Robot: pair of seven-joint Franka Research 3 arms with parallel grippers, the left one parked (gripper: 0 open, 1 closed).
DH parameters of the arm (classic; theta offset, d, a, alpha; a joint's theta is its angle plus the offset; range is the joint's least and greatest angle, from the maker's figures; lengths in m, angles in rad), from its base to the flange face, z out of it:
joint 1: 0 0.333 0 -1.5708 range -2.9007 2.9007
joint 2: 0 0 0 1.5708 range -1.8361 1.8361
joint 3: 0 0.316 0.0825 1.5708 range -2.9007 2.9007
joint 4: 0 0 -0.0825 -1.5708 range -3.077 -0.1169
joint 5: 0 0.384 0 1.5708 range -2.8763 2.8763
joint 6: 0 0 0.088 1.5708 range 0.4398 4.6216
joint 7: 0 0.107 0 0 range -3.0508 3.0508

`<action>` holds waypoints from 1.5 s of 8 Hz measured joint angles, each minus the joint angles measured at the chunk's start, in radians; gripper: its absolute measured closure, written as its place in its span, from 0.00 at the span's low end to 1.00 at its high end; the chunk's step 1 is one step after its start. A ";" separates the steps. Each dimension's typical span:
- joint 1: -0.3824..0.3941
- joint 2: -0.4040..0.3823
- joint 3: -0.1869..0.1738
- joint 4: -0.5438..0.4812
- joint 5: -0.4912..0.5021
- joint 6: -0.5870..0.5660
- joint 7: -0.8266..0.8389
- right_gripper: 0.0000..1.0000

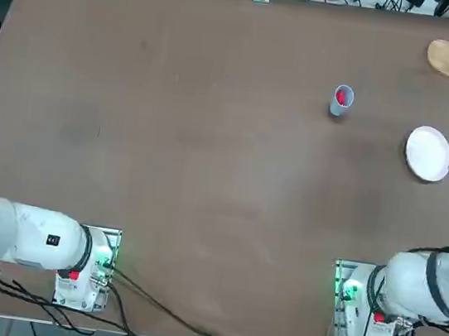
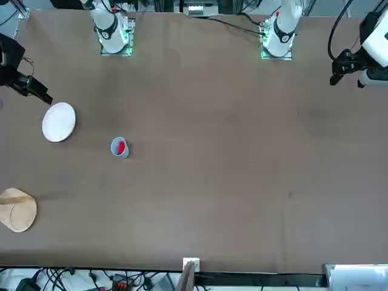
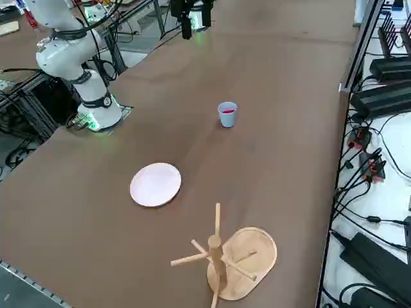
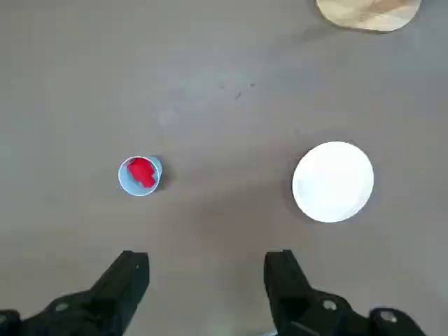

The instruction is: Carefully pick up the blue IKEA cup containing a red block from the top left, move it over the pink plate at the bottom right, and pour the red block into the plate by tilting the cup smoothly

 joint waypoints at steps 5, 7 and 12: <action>-0.003 0.011 -0.004 0.002 0.011 0.007 0.013 0.00; -0.004 0.036 -0.004 0.002 0.022 0.011 0.013 0.00; 0.010 0.068 0.004 0.003 0.003 0.015 -0.027 0.00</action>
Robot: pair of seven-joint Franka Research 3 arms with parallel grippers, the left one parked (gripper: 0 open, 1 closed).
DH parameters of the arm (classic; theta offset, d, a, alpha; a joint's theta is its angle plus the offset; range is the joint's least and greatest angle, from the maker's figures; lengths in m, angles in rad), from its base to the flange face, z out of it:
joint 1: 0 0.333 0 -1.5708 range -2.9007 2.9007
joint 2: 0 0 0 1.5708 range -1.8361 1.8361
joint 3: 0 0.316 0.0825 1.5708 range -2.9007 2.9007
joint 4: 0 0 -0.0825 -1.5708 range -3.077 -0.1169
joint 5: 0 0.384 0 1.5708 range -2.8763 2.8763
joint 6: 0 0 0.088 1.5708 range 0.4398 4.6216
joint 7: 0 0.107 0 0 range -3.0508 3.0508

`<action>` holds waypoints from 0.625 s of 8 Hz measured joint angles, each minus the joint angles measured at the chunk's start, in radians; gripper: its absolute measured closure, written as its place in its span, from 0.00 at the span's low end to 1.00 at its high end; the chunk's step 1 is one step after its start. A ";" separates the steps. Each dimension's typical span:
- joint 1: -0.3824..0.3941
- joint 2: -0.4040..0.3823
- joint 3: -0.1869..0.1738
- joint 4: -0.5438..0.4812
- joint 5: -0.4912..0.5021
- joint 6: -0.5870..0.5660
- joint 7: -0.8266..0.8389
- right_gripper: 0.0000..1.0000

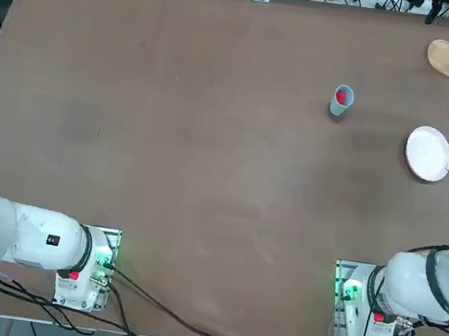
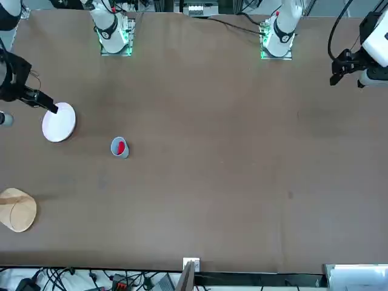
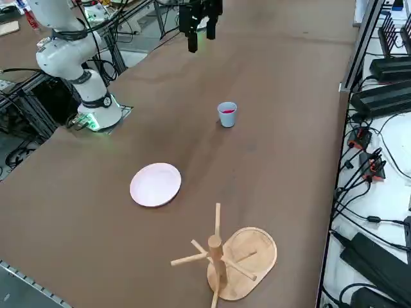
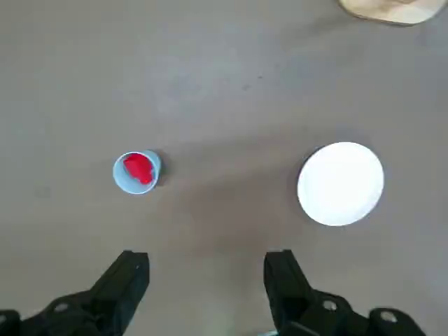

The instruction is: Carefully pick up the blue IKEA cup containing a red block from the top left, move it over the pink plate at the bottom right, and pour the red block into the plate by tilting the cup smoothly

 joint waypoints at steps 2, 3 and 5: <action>0.047 0.018 0.007 -0.022 0.005 0.078 0.090 0.00; 0.066 0.033 0.008 -0.060 0.009 0.148 0.152 0.00; 0.077 0.057 0.009 -0.175 0.052 0.322 0.259 0.00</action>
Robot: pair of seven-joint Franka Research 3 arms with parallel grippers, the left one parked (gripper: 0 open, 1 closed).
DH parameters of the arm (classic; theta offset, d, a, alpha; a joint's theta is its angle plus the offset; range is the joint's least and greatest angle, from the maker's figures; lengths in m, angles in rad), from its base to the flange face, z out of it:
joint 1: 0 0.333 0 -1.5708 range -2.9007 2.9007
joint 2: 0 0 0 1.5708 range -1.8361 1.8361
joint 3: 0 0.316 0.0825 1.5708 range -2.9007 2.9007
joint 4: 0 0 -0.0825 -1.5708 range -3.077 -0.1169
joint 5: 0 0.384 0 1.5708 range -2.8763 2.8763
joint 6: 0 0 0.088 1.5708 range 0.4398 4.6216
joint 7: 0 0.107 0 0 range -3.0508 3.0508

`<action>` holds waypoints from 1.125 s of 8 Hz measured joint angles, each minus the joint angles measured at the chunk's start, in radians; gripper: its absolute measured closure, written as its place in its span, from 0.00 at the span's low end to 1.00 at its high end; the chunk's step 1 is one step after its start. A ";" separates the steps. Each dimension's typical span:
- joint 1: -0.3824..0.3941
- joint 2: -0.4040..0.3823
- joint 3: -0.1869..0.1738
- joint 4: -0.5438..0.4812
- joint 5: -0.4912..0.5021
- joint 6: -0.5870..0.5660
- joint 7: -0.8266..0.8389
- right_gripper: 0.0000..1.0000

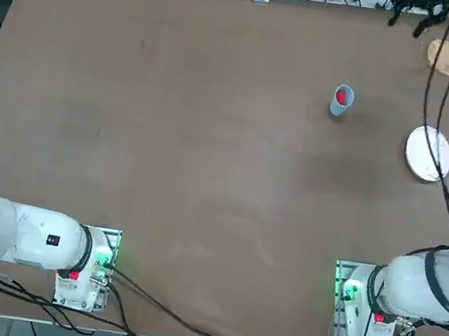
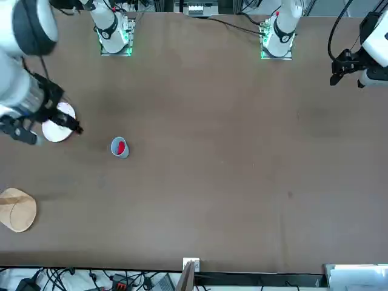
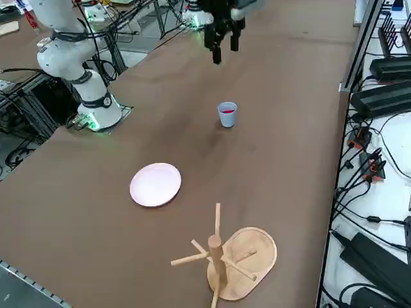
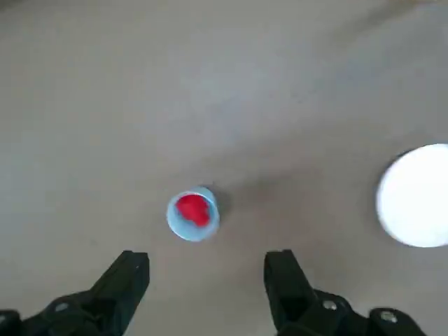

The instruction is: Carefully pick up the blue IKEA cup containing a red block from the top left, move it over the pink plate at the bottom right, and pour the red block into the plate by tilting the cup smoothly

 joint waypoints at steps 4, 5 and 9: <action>0.092 0.063 0.001 -0.227 0.014 0.338 0.249 0.00; 0.121 0.088 0.002 -0.246 0.013 0.374 0.296 0.00; 0.150 0.147 -0.002 -0.292 -0.006 0.476 0.337 0.00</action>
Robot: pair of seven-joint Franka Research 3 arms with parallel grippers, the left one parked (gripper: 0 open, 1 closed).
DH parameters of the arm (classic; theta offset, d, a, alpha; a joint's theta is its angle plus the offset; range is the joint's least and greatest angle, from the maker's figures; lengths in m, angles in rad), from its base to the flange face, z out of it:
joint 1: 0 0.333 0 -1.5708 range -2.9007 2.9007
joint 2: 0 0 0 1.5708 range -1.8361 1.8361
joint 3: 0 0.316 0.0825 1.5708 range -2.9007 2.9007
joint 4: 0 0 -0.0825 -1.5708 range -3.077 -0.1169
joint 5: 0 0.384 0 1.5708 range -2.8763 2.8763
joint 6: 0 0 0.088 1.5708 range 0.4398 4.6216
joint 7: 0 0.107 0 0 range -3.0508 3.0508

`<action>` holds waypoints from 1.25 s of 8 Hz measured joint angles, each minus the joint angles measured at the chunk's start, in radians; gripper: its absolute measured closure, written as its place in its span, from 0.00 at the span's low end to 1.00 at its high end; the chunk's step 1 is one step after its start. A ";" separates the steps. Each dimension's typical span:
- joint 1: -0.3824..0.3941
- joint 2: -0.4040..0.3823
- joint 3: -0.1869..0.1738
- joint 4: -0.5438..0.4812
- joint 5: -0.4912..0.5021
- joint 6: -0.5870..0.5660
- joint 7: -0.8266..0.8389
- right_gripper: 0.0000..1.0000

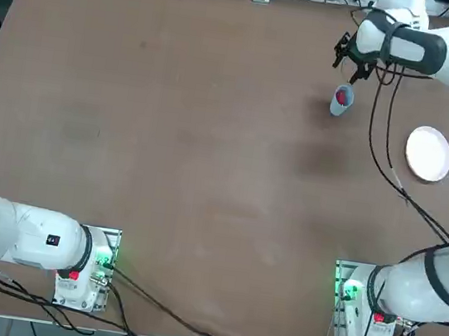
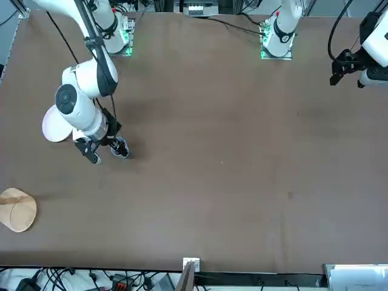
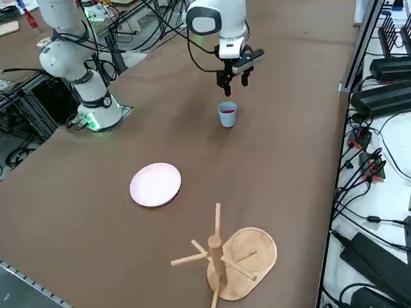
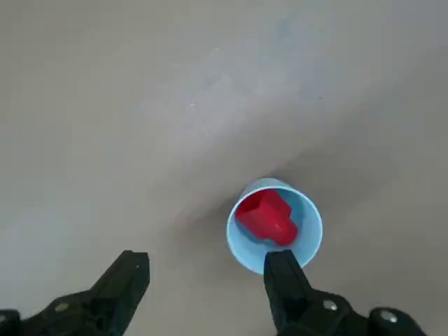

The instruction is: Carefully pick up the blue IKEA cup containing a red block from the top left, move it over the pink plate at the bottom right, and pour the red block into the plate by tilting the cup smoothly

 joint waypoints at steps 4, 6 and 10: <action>0.038 0.076 0.000 -0.010 -0.111 0.021 0.098 0.00; 0.039 0.081 -0.001 -0.009 -0.118 0.021 0.101 0.00; 0.037 0.075 -0.005 -0.006 -0.120 0.022 0.101 0.00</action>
